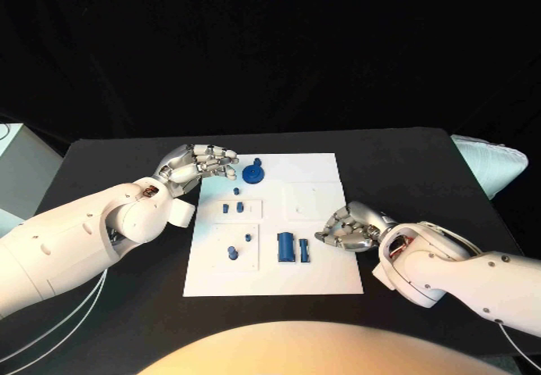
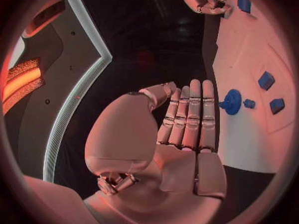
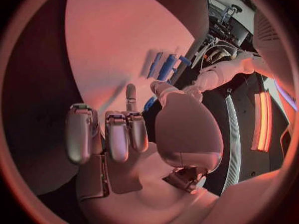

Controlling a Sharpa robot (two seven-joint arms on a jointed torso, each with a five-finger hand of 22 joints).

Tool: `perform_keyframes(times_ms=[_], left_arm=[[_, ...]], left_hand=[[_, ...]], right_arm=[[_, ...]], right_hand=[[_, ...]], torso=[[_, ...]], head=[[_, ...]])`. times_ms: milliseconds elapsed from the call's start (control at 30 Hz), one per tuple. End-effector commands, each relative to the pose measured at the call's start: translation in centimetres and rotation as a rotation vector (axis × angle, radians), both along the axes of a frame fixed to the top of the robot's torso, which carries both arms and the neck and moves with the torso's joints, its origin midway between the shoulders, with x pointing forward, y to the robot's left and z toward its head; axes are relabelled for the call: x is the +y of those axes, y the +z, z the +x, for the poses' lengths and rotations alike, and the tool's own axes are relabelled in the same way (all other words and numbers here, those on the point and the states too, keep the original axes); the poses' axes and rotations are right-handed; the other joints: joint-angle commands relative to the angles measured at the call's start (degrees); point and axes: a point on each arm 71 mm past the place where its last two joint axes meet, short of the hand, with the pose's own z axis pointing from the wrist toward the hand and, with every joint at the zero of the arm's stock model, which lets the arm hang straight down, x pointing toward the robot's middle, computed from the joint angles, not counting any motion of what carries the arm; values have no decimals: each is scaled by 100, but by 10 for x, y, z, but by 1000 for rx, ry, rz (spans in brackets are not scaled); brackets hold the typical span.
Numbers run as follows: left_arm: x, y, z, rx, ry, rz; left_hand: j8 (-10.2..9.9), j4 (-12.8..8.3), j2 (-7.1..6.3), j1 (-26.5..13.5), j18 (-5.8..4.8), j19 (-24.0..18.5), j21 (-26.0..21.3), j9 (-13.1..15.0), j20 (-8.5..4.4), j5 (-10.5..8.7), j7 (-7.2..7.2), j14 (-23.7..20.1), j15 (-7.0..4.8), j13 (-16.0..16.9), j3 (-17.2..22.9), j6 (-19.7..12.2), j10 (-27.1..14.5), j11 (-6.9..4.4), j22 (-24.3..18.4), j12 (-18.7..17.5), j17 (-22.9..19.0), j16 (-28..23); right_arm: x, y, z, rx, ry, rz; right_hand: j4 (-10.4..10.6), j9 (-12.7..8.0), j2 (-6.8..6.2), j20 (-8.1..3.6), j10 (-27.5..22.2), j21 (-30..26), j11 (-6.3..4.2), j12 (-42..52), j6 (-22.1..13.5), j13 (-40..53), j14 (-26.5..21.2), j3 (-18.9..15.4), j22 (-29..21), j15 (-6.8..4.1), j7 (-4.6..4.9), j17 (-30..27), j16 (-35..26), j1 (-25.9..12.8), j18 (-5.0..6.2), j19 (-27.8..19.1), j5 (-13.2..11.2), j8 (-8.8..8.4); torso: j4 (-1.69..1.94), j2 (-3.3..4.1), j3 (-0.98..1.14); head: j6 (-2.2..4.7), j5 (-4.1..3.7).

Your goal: Assemble the parts on the task board

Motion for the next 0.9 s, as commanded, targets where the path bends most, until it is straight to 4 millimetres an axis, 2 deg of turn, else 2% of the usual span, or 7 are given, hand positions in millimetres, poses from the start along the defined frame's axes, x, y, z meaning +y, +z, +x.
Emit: perform_keyframes(times_ms=[33, 333, 367, 433, 700, 867, 900], left_arm=[[2, 1, 3, -25, 68, -6], [12, -7, 13, -23, 210, -4], [13, -8, 14, -24, 217, -2], [15, -9, 15, -26, 231, 0], [23, -10, 27, -49, 352, -4], [27, -13, 35, -49, 416, 9], [22, -15, 33, -28, 338, 14]], left_hand=[[29, 75, -13, -111, 59, 0, -70, 10, 30, -13, -2, -28, 10, -2, -23, -68, -62, 2, -41, 39, 2, 24], [2, 486, -219, -326, 74, 112, -741, -20, 148, -289, -34, -249, 45, 26, -283, -313, -27, -14, -502, 173, 15, -15], [35, 525, -239, -271, 66, 58, -974, -16, 197, -387, -33, -392, 89, 21, -294, -292, -36, -9, -648, 182, -40, -165], [60, 561, -277, -165, 57, -177, -1528, -39, 344, -414, -6, -667, 202, -14, -270, -290, -172, 56, -980, 74, -196, -597], [-616, 807, -278, -67, 44, 79, -2666, -490, 521, -507, -301, -1029, 500, -33, -670, -1202, -788, 339, -1743, -687, -687, -1985], [-558, 849, -189, -12, 34, 181, -2833, -455, 520, -497, -207, -995, 517, -21, -807, -830, -731, 367, -1835, -692, -793, -2180], [-1698, 113, 682, -2359, -969, -4403, -4063, -1703, -1127, -846, -1237, -5455, -586, -395, -3367, -5160, -5693, -922, -2226, -1460, -2147, -3338]], right_arm=[[-7, 12, 16, -89, -36, 275], [-31, 18, 67, -116, -151, 520], [-33, 17, 75, -115, -163, 541], [-36, 17, 88, -121, -179, 574], [-45, 13, 129, -128, -242, 675], [-50, 11, 139, -129, -253, 696], [-52, 9, 138, -150, -287, 598]], right_hand=[[-62, -23, 56, 69, 285, -713, 65, -328, -87, 1216, 496, 49, 1025, 86, 30, 1156, -211, 219, 168, 254, 26, -52], [-391, -44, 195, 217, -832, -3978, 214, -2156, -433, 282, -28, 476, -3, 217, 194, -107, -1443, 969, 622, -478, -575, -130], [-403, -48, 224, 272, -1718, -6005, 230, -3718, -463, -611, -616, 625, -767, 245, 207, -1096, -2583, 1023, 869, -1104, -818, -130], [-450, -98, 150, 353, -2338, -6560, 301, -5310, -590, -1836, -1340, 878, -1358, 323, 256, -2429, -4342, 1056, 871, -1295, -979, -204], [-827, -319, 30, 842, -2329, -7296, 699, -7535, -725, -4823, -2296, 1572, -3416, 813, 576, -3724, -6664, 1043, 866, -2347, -1392, -620], [-1110, -415, 98, 1016, -2318, -7292, 814, -7945, -756, -5916, -2294, 1653, -4557, 963, 649, -4387, -7485, 910, 885, -2588, -1405, -906], [-1628, -2369, 1206, -166, -4148, -7646, -5, -8696, -5709, -7492, -4132, -1619, -7492, 409, -490, -7490, -8929, -1270, -171, -4334, -2386, -2298]], torso=[[9, -14, -4], [39, -74, 18], [20, -106, 23], [11, -116, 33], [16, -161, 76], [16, -178, 106], [14, -162, 81]], head=[[1, -10], [79, 64], [141, 74], [238, 68], [653, 64], [829, 91], [727, 75]])
